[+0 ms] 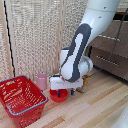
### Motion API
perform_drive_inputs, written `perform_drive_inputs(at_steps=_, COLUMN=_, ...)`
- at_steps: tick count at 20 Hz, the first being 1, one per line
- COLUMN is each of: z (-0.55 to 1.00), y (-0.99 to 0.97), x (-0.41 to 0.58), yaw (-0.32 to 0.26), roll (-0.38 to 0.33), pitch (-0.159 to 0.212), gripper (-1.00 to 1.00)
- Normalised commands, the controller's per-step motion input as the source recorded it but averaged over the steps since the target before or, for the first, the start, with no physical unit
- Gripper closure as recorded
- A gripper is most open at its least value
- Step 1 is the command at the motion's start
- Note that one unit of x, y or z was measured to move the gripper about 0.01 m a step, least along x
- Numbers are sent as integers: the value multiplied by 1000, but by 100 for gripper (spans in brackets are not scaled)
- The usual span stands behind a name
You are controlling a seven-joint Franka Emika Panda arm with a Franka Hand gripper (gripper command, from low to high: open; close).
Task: Transport the gripper mindfully toward the orange-red bowl and clasp it to elevate with ease. Ensure your robot's arm aligns efficiently with the top drawer's opening. Carefully slide the orange-red bowl into the designated spot with precision. After confirmation, withdraw the gripper gently. Close the drawer smoothly by transitioning the gripper to its handle.
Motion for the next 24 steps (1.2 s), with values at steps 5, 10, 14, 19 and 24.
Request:
perform_drive_inputs(at_steps=5, z=-2, y=66, x=-63, yaw=2, roll=-13, pitch=0, gripper=100)
perform_drive_inputs(at_steps=10, z=-19, y=46, x=-91, yaw=0, roll=-11, pitch=-8, gripper=100)
perform_drive_inputs(at_steps=14, z=-4, y=75, x=-34, yaw=-3, roll=-7, pitch=0, gripper=100)
perform_drive_inputs(at_steps=19, z=77, y=-3, x=10, yaw=-30, roll=0, pitch=0, gripper=100)
perform_drive_inputs(at_steps=24, z=409, y=-42, x=69, yaw=-38, roll=0, pitch=57, gripper=100)
